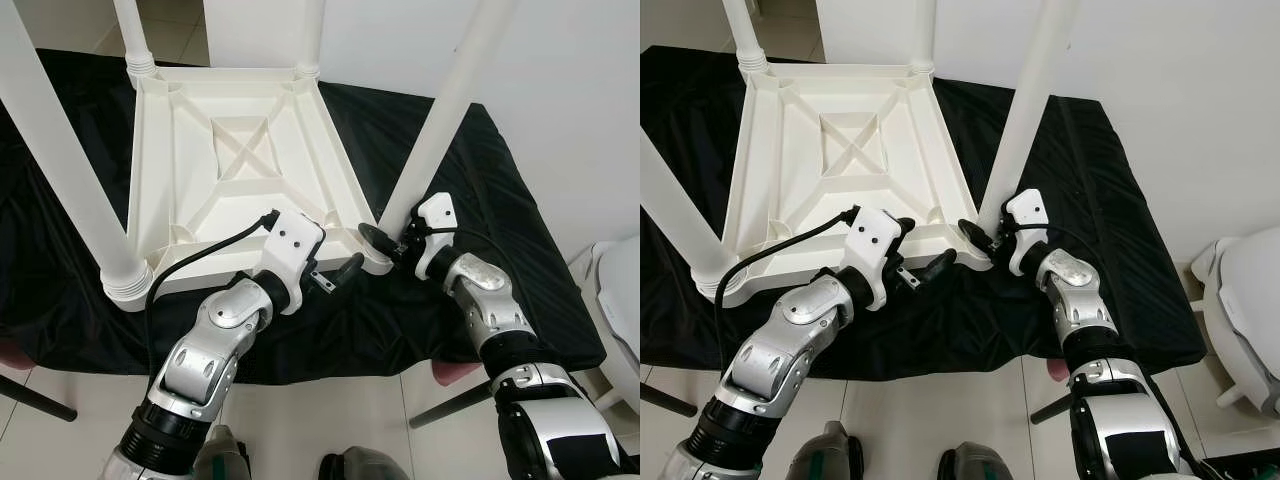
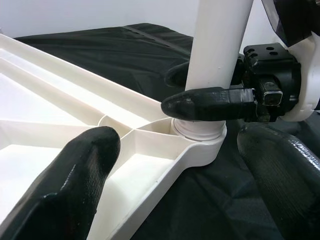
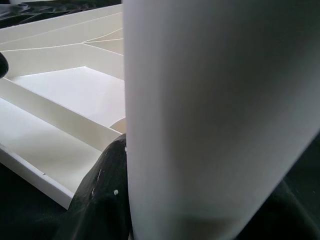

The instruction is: Building children table

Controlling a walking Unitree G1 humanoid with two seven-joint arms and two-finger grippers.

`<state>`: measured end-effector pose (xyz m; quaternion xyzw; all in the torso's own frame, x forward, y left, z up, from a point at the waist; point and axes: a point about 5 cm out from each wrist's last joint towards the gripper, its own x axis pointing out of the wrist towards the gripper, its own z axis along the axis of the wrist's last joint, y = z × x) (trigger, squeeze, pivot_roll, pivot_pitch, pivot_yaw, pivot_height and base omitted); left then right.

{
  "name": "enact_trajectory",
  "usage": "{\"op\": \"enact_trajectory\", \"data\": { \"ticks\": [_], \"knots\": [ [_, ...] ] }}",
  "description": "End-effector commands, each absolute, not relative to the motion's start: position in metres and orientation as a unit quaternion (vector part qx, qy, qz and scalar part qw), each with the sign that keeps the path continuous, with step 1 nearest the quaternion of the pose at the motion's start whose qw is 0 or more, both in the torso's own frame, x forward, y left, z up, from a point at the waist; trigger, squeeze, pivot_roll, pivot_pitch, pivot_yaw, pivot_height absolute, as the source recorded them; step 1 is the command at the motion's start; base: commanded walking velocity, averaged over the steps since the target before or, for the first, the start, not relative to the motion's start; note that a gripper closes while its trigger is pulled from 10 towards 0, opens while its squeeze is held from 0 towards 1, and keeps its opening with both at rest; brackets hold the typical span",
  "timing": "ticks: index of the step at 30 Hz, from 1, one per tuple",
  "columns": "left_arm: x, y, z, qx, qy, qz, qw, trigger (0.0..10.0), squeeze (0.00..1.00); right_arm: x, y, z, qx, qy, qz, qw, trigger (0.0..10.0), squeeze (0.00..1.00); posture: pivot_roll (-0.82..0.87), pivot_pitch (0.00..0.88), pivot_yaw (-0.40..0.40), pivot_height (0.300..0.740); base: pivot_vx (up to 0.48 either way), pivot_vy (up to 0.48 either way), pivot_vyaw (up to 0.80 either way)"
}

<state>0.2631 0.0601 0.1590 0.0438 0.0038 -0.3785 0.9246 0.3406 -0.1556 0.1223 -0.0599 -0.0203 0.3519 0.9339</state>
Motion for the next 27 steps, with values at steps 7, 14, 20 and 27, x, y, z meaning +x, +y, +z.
{"op": "enact_trajectory", "data": {
  "ticks": [7,14,20,27],
  "knots": [
    [0.261,0.06,0.156,0.049,0.01,-0.382,0.923,10.0,0.0,0.338,-0.154,0.112,-0.042,-0.007,0.288,0.957,10.0,0.0,-0.01,0.0,-0.076,0.74,0.0,0.0,0.0],
    [0.26,0.06,0.155,0.05,0.011,-0.383,0.922,10.0,0.0,0.334,-0.143,0.117,-0.009,-0.018,0.209,0.978,10.0,0.0,-0.01,0.001,-0.078,0.74,0.0,0.0,0.0],
    [0.259,0.059,0.154,0.048,0.012,-0.384,0.922,10.0,0.0,0.328,-0.132,0.117,0.007,-0.023,0.113,0.993,10.0,0.0,-0.01,0.0,-0.087,0.74,0.0,0.0,0.0],
    [0.258,0.057,0.154,0.046,0.012,-0.385,0.922,10.0,0.0,0.319,-0.119,0.111,0.029,-0.007,0.041,0.999,10.0,0.0,-0.01,0.0,-0.09,0.74,0.0,0.0,0.0]
  ]
}}
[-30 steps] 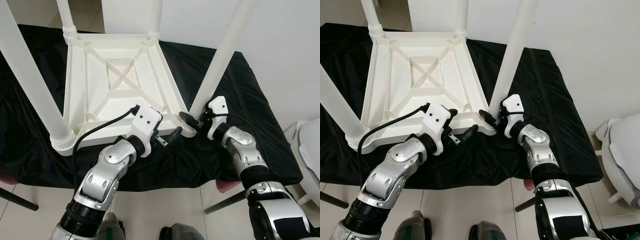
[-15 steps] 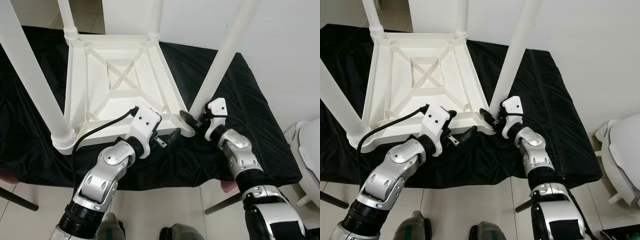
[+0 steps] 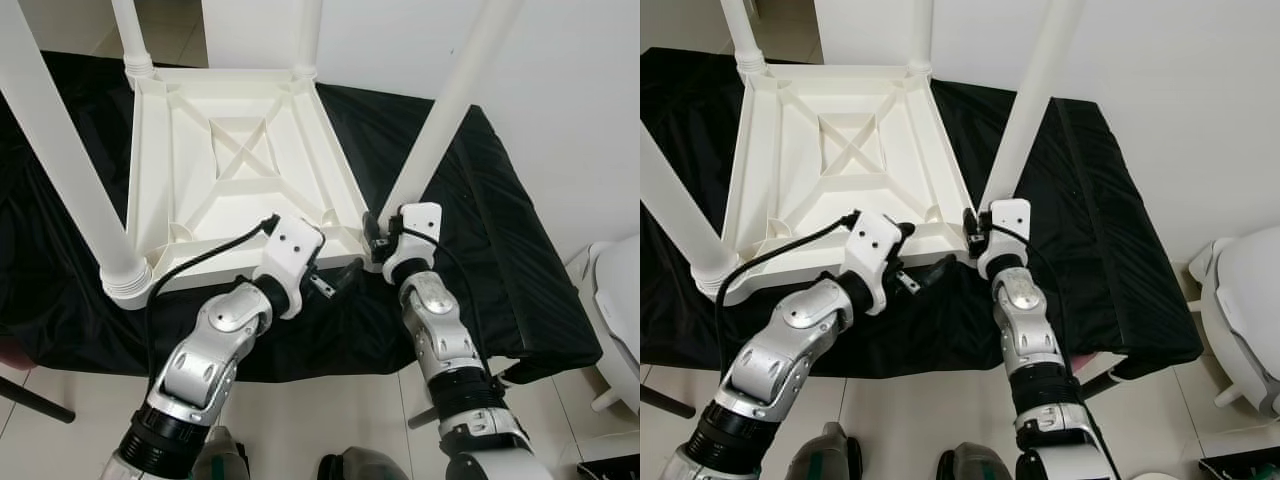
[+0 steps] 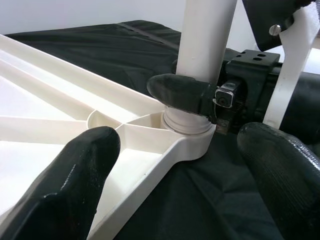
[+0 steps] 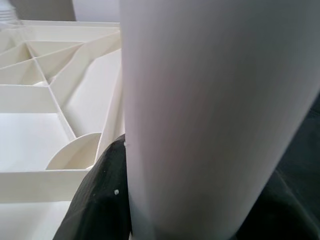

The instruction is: Building children table

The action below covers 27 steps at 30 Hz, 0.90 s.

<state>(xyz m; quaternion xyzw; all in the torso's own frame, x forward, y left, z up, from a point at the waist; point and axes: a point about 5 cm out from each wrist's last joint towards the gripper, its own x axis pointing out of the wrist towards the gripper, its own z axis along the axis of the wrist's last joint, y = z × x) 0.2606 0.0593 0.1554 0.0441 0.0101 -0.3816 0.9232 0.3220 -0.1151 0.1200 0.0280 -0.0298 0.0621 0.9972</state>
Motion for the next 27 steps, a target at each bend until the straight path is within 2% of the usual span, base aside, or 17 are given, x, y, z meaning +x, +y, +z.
{"op": "enact_trajectory", "data": {
  "ticks": [1,5,6,13,17,18,21,22,27],
  "knots": [
    [0.258,0.056,0.154,0.045,0.012,-0.385,0.922,10.0,0.0,0.317,-0.115,0.112,0.029,-0.007,0.041,0.999,10.0,0.0,-0.01,0.0,-0.09,0.74,0.0,0.0,0.0],
    [0.257,0.056,0.153,0.045,0.013,-0.386,0.921,10.0,0.0,0.317,-0.114,0.113,0.03,-0.007,0.042,0.999,10.0,0.0,-0.01,0.0,-0.088,0.74,0.0,0.0,0.0],
    [0.257,0.056,0.153,0.046,0.013,-0.387,0.921,10.0,0.0,0.316,-0.116,0.115,0.047,-0.008,0.044,0.998,10.0,1.0,-0.01,0.0,-0.091,0.74,0.0,0.0,0.0],
    [0.258,0.057,0.153,0.047,0.014,-0.386,0.921,10.0,0.0,0.316,-0.118,0.119,0.069,-0.023,0.067,0.995,10.0,1.0,-0.01,0.0,-0.092,0.74,0.0,0.0,0.0],
    [0.259,0.06,0.15,0.051,0.016,-0.379,0.924,10.0,0.0,0.32,-0.131,0.124,0.059,-0.035,0.093,0.993,10.0,1.0,-0.01,0.0,-0.096,0.74,0.0,0.0,0.0],
    [0.261,0.062,0.151,0.052,0.017,-0.375,0.925,10.0,0.0,0.324,-0.141,0.129,0.051,-0.041,0.113,0.991,10.0,0.37,-0.01,0.0,-0.099,0.74,0.0,0.0,0.0],
    [0.261,0.063,0.151,0.052,0.016,-0.374,0.926,10.0,0.0,0.325,-0.144,0.131,0.047,-0.043,0.122,0.991,10.0,0.37,-0.01,0.0,-0.099,0.74,0.0,0.0,0.0],
    [0.261,0.063,0.151,0.052,0.017,-0.374,0.926,10.0,0.0,0.327,-0.147,0.133,0.041,-0.043,0.142,0.988,10.0,0.0,0.0,0.0,-0.099,0.74,0.0,0.0,0.0],
    [0.257,0.06,0.148,0.056,0.021,-0.384,0.921,10.0,0.0,0.332,-0.153,0.137,0.004,-0.04,0.256,0.966,10.0,0.0,-0.01,0.0,-0.092,0.74,0.0,0.0,0.0]
  ]
}}
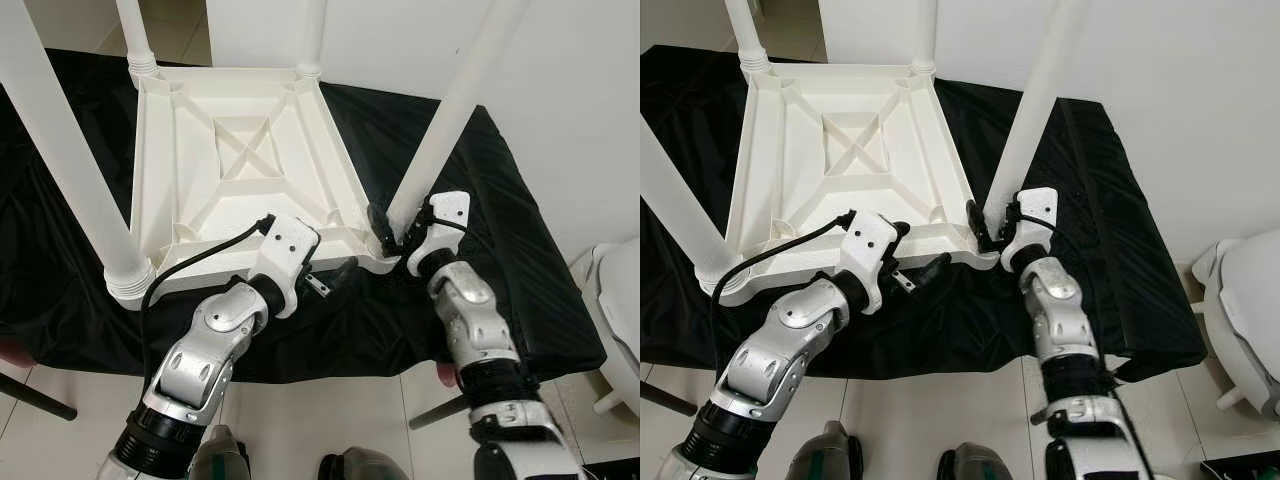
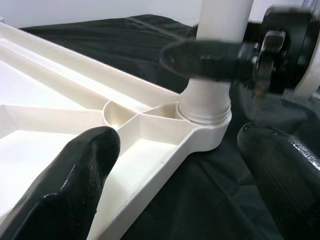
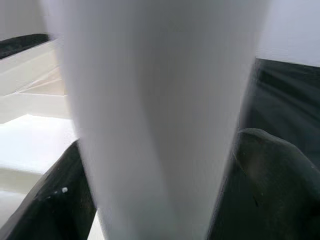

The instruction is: Building children table

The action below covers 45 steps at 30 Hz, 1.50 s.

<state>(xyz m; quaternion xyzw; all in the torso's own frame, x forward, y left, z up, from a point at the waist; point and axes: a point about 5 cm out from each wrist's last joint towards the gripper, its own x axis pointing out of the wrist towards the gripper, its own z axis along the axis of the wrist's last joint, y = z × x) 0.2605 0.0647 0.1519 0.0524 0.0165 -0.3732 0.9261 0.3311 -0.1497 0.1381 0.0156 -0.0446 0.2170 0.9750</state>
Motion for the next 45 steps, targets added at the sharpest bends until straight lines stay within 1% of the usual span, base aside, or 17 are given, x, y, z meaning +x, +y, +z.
{"op": "enact_trajectory", "data": {
  "ticks": [1,4,5,6,11,22,23,25,26,33,34,36,37,41,42,43,45],
  "knots": [
    [0.257,0.06,0.148,0.056,0.021,-0.384,0.921,10.0,0.0,0.332,-0.153,0.137,0.004,-0.04,0.256,0.966,10.0,0.0,-0.01,0.0,-0.092,0.74,0.0,0.0,0.0],
    [0.256,0.06,0.147,0.056,0.021,-0.386,0.921,10.0,0.0,0.333,-0.154,0.136,-0.006,-0.035,0.286,0.958,10.0,0.0,-0.01,0.0,-0.089,0.74,0.0,0.0,0.0],
    [0.256,0.059,0.148,0.056,0.021,-0.388,0.92,10.0,0.0,0.334,-0.154,0.132,-0.041,-0.019,0.341,0.939,10.0,0.0,-0.01,0.0,-0.084,0.74,0.0,0.0,0.0],
    [0.257,0.059,0.148,0.057,0.021,-0.388,0.92,10.0,0.0,0.335,-0.154,0.13,-0.049,-0.011,0.356,0.933,10.0,0.0,-0.01,0.0,-0.084,0.74,0.0,0.0,0.0],
    [0.257,0.059,0.149,0.056,0.019,-0.388,0.92,10.0,0.0,0.337,-0.155,0.124,-0.062,0.009,0.371,0.926,10.0,0.0,0.0,0.0,-0.085,0.74,0.0,0.0,0.0],
    [0.257,0.06,0.15,0.055,0.018,-0.382,0.922,10.0,0.0,0.341,-0.159,0.114,-0.066,0.032,0.364,0.929,10.0,0.0,0.01,0.0,-0.085,0.74,0.0,0.0,0.0],
    [0.257,0.06,0.15,0.055,0.019,-0.382,0.923,10.0,0.0,0.342,-0.162,0.114,-0.061,0.033,0.359,0.931,1.2,0.0,0.01,0.0,-0.083,0.74,0.0,0.0,0.0],
    [0.257,0.06,0.15,0.055,0.019,-0.382,0.923,10.0,0.0,0.342,-0.162,0.114,-0.061,0.033,0.359,0.931,1.2,0.0,0.01,0.0,-0.083,0.74,0.0,0.0,0.0],
    [0.256,0.06,0.15,0.054,0.02,-0.383,0.922,10.0,0.0,0.343,-0.169,0.112,-0.048,0.032,0.35,0.935,0.0,0.0,0.0,0.0,-0.081,0.74,0.0,0.0,0.0],
    [0.255,0.058,0.149,0.054,0.021,-0.388,0.92,10.0,0.0,0.342,-0.173,0.111,-0.038,0.025,0.35,0.936,0.0,0.0,-0.01,0.0,-0.081,0.74,0.0,0.0,0.0],
    [0.255,0.057,0.149,0.054,0.02,-0.39,0.919,10.0,0.0,0.341,-0.175,0.11,-0.035,0.021,0.346,0.937,3.5,0.0,-0.01,0.0,-0.08,0.74,0.0,0.0,0.0],
    [0.255,0.057,0.149,0.054,0.02,-0.39,0.919,10.0,0.0,0.341,-0.175,0.11,-0.035,0.021,0.346,0.937,3.5,0.0,-0.01,0.0,-0.08,0.74,0.0,0.0,0.0],
    [0.255,0.056,0.149,0.053,0.02,-0.392,0.918,10.0,0.0,0.34,-0.176,0.109,-0.037,0.021,0.338,0.94,10.0,0.0,-0.02,0.0,-0.08,0.74,0.0,0.0,0.0],
    [0.255,0.056,0.149,0.052,0.02,-0.393,0.918,10.0,0.0,0.339,-0.176,0.108,-0.037,0.017,0.33,0.943,10.0,0.0,-0.02,0.0,-0.08,0.74,0.0,0.0,0.0],
    [0.255,0.055,0.149,0.052,0.021,-0.394,0.917,10.0,0.0,0.337,-0.174,0.107,-0.042,0.015,0.3,0.953,10.0,0.0,-0.02,0.0,-0.08,0.74,0.0,0.0,0.0],
    [0.255,0.055,0.149,0.052,0.021,-0.394,0.917,10.0,0.0,0.337,-0.174,0.107,-0.042,0.015,0.3,0.953,10.0,0.0,-0.02,0.0,-0.08,0.74,0.0,0.0,0.0],
    [0.254,0.055,0.148,0.051,0.022,-0.396,0.917,10.0,0.0,0.336,-0.167,0.106,-0.025,0.008,0.233,0.972,10.0,0.0,-0.02,0.0,-0.078,0.74,0.0,0.0,0.0]
  ]
}}
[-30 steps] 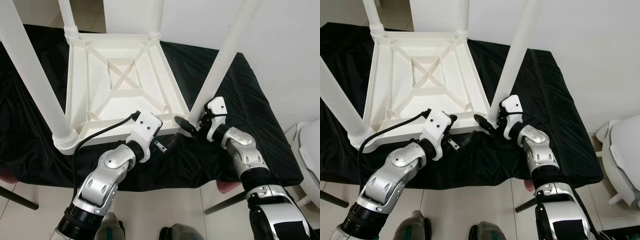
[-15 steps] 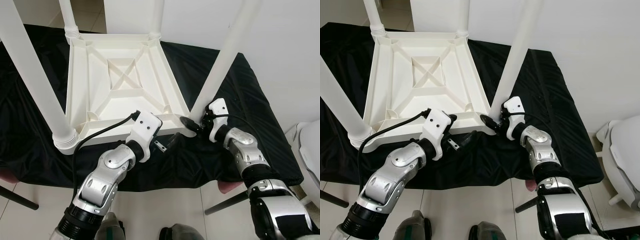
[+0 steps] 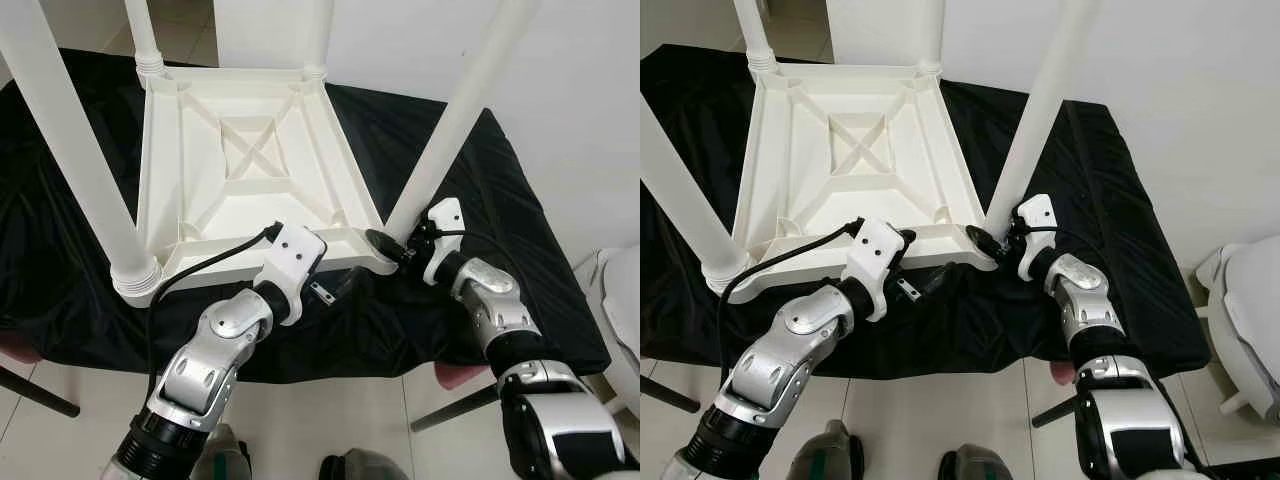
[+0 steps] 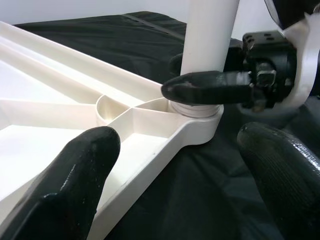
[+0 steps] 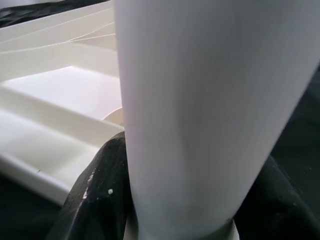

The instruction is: Building children table

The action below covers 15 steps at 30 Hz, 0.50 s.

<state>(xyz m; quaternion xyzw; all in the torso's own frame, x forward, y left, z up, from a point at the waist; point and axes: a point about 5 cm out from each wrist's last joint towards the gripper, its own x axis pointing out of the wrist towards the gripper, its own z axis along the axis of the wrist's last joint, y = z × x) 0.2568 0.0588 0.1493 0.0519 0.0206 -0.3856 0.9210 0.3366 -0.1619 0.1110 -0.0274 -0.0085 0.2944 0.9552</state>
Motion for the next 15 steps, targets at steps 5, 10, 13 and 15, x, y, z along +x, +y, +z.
{"op": "enact_trajectory", "data": {
  "ticks": [5,10,13,15],
  "knots": [
    [0.253,0.054,0.148,0.05,0.023,-0.398,0.916,10.0,0.0,0.335,-0.158,0.104,0.012,0.008,0.129,0.992,10.0,0.0,-0.02,0.0,-0.08,0.74,0.0,0.0,0.0],
    [0.253,0.054,0.148,0.05,0.023,-0.4,0.915,10.0,0.0,0.333,-0.155,0.103,0.022,0.01,0.082,0.996,10.0,0.0,-0.02,0.0,-0.081,0.74,0.0,0.0,0.0],
    [0.254,0.054,0.147,0.053,0.023,-0.401,0.914,10.0,0.0,0.325,-0.145,0.099,0.028,0.011,0.001,1.0,10.0,0.0,-0.02,0.0,-0.089,0.74,0.0,0.0,0.0],
    [0.254,0.054,0.147,0.053,0.023,-0.401,0.914,10.0,0.0,0.322,-0.141,0.098,0.035,0.014,-0.017,0.999,10.0,0.0,-0.02,0.0,-0.089,0.74,0.0,0.0,0.0]
  ]
}}
